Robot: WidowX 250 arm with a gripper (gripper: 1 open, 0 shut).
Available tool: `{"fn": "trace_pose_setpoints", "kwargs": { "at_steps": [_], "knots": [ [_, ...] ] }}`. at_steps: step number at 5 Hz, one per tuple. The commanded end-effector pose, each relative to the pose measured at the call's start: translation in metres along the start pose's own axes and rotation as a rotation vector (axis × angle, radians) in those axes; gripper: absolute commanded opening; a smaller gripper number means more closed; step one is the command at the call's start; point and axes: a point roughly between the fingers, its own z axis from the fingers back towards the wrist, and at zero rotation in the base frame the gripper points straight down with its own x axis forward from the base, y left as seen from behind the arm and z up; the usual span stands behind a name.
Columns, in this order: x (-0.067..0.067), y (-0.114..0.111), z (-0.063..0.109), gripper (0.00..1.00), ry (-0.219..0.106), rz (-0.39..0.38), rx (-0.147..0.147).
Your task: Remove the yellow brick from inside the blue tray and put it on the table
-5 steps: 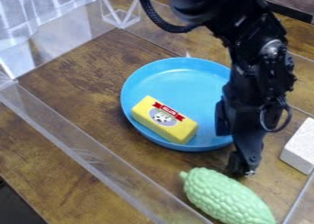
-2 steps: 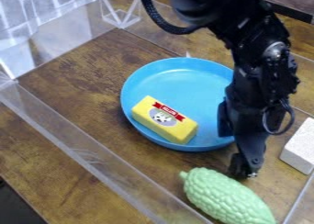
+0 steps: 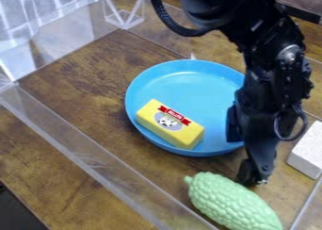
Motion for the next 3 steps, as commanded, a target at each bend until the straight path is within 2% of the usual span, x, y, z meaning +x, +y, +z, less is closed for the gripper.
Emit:
{"fn": "trace_pose_setpoints", "kwargs": {
  "at_steps": [1, 3],
  "knots": [
    [0.0034, -0.0168, -0.0052, 1.00, 0.024, -0.038, -0.028],
    [0.0074, -0.0154, -0.0056, 1.00, 0.043, -0.040, -0.044]
  ]
}}
